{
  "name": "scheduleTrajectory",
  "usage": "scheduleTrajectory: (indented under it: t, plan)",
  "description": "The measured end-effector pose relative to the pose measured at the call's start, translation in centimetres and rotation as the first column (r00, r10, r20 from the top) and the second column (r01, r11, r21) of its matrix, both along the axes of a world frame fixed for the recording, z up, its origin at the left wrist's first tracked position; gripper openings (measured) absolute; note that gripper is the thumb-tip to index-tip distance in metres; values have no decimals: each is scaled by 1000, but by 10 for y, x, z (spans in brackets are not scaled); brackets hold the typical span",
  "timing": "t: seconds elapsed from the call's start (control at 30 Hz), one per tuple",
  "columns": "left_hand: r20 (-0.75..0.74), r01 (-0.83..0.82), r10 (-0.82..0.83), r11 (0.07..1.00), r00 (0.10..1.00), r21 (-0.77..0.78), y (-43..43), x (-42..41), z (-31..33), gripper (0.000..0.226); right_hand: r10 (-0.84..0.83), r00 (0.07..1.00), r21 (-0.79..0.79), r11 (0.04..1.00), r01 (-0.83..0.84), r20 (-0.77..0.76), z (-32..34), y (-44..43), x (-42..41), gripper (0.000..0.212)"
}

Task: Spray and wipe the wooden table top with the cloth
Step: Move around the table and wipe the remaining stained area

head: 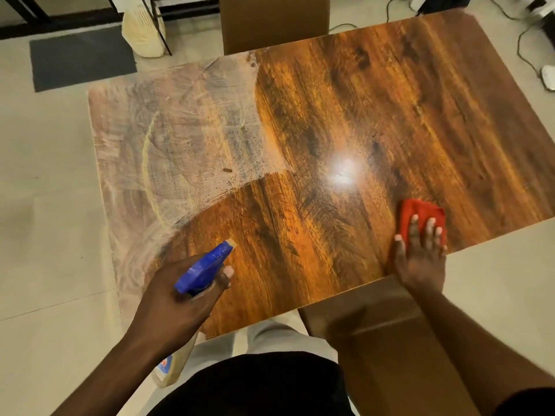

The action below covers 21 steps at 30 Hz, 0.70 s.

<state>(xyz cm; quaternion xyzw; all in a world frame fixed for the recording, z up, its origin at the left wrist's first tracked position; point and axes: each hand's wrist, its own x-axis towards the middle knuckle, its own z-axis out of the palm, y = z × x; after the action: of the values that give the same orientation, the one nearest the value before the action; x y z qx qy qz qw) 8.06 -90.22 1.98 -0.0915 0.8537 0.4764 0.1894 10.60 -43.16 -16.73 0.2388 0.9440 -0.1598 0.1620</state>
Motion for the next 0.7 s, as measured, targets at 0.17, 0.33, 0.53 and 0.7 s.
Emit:
scheduleTrajectory:
  t: [0.17,0.33,0.53,0.7]
  plan:
    - [17,-73,73,997,997,-31,-13,0,-3,60,-301,954,-16,954,300,-19,-2,-9,-105,76]
    - [21,-214,215,975,976,-56,-30,-1,-1,40,-49,998,-7,999,49,-29,-14,-106,-193,69]
    - [-4,-318,320,943,948,-101,-55,8,8,23,592,806,-72,804,-590,12,2,-303,-215,71]
    - [-27,-409,409,904,912,-124,-80,12,8,19,956,280,-150,265,-952,-88,2,-429,-104,73]
